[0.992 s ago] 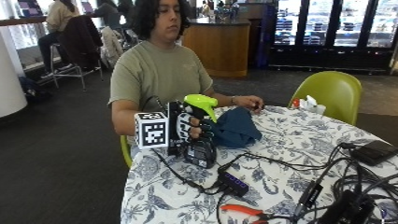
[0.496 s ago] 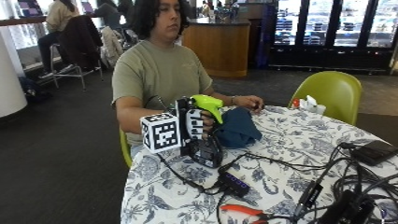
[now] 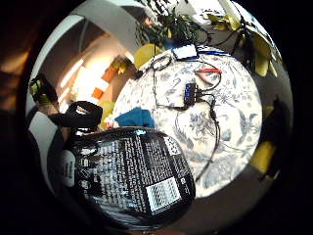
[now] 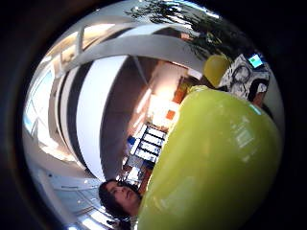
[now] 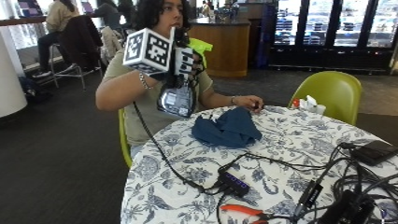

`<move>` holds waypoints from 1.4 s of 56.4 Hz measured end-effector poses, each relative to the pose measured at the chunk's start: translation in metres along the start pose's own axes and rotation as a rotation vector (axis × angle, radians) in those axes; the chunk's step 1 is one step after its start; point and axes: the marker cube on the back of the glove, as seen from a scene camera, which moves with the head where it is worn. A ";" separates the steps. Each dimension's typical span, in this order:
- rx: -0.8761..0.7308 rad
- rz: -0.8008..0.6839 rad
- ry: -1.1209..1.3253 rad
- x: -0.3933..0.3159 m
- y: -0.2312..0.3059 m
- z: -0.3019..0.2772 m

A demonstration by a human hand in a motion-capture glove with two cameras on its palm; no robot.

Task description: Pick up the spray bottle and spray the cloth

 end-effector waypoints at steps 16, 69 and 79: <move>-0.471 0.273 0.349 -0.025 -0.027 0.040; -1.050 0.652 1.008 0.059 0.012 0.149; -0.914 0.494 0.739 0.000 -0.019 0.147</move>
